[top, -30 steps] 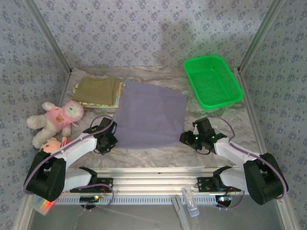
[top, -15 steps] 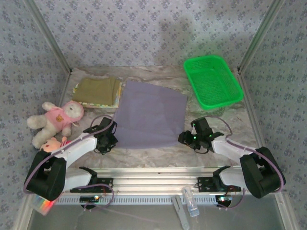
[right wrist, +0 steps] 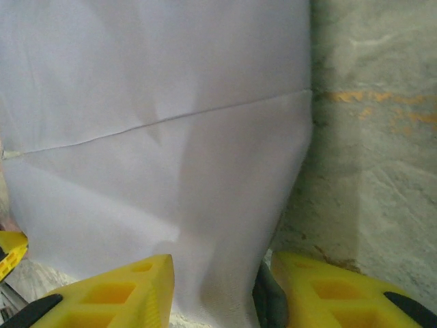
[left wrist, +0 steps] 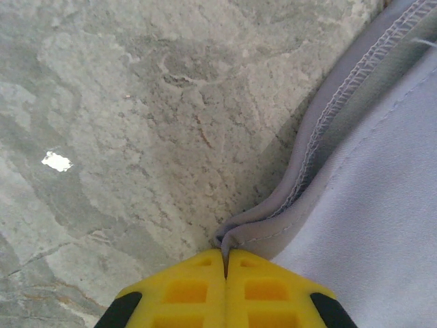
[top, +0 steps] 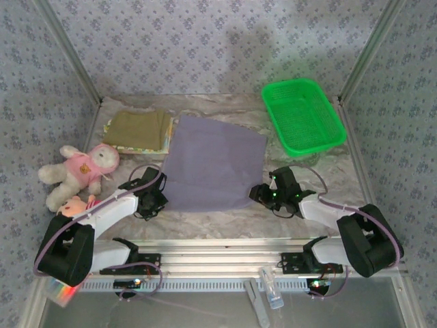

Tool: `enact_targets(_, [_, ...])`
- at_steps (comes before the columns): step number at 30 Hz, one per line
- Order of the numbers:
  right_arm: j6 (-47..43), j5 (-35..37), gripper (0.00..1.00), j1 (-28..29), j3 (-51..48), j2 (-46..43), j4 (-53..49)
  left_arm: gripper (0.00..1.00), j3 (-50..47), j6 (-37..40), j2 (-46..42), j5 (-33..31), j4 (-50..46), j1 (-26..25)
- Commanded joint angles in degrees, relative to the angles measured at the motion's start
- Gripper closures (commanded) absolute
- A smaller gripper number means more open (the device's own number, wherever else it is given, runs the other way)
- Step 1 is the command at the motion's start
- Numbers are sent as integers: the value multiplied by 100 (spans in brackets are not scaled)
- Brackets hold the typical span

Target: Fold and stack the skirts

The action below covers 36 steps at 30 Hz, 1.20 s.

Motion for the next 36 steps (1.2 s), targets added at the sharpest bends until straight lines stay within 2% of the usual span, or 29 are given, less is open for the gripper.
enact_targets(1, [260, 97, 58, 30, -89, 19, 199, 100, -73, -23, 239, 265, 360, 6])
enact_targets(7, [428, 228, 65, 20, -221, -182, 193, 100, -90, -49, 202, 256, 345, 7])
enact_targets(13, [487, 241, 87, 8, -267, -567, -121, 100, -141, -139, 4, 260, 310, 6])
enact_targets(17, [84, 33, 100, -114, -142, -846, -1182, 100, -485, -478, -520, 360, 216, -143])
enact_targets(20, [-149, -145, 100, -323, -192, -1077, -1690, 100, -839, -832, -1126, 387, 179, -336])
enact_targets(26, [-141, -301, 100, -644, -223, -1224, -1643, 100, -928, -1197, -1871, 178, -57, -685])
enact_targets(32, [-27, -479, 100, -727, 32, -1301, -1860, 100, -522, -1295, -2045, 19, -296, -820])
enact_targets(36, [95, -500, 100, -821, 361, -1527, -2144, 100, 91, -954, -2170, -346, -656, -781])
